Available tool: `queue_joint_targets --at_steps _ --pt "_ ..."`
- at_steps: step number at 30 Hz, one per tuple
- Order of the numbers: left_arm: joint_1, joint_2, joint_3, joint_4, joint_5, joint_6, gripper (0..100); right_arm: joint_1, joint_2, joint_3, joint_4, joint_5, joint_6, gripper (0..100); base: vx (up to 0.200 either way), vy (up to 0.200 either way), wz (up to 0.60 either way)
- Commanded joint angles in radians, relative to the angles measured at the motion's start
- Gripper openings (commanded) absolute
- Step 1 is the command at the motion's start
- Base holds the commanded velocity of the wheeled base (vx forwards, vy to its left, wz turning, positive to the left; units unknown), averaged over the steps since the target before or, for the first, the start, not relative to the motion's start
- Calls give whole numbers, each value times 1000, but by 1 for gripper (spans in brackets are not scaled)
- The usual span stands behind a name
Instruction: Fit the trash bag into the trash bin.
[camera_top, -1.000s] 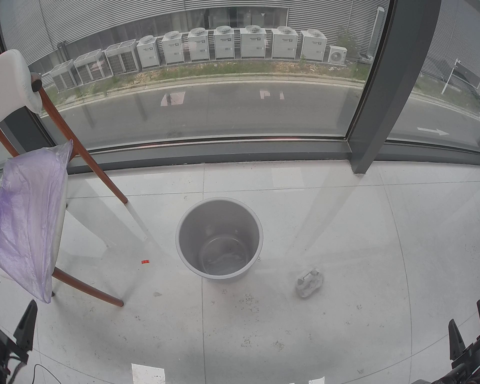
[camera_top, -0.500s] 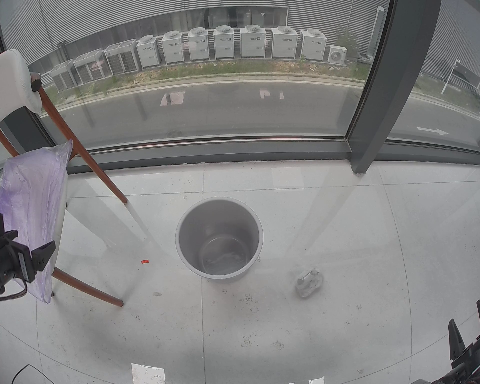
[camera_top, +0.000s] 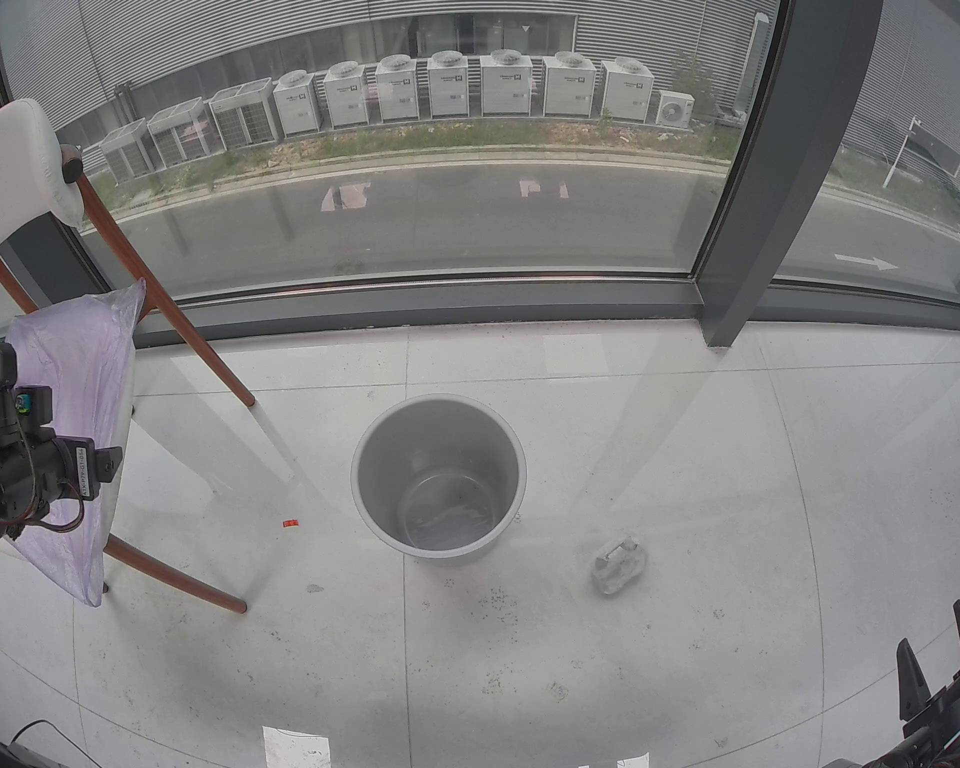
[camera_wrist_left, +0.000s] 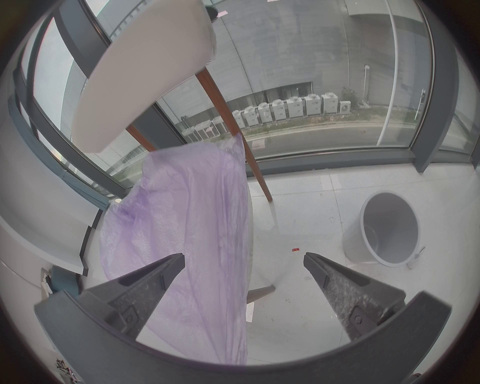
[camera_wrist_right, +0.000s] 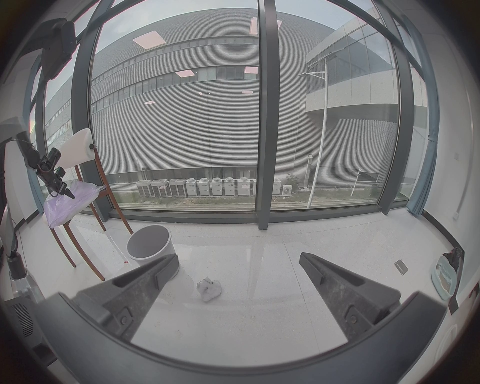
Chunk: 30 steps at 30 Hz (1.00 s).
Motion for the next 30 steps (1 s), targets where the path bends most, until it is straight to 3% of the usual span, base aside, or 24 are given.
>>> queue_joint_targets --at_steps 1,4,23,24,30 --pt "21 132 -18 -80 3 3 100 -1 -10 18 0 1 -1 100 0 0 0" --pt "24 196 -35 -140 0 3 100 -1 -10 18 0 0 -1 100 0 0 0" --pt "51 356 -138 -166 -6 3 100 -1 -10 18 0 1 -1 100 0 0 0" --pt "56 356 -135 -169 -6 3 0 -1 -10 18 0 1 -1 100 0 0 0" --pt "88 356 -113 -206 -6 6 0 -1 -10 18 0 -2 -1 100 0 0 0"
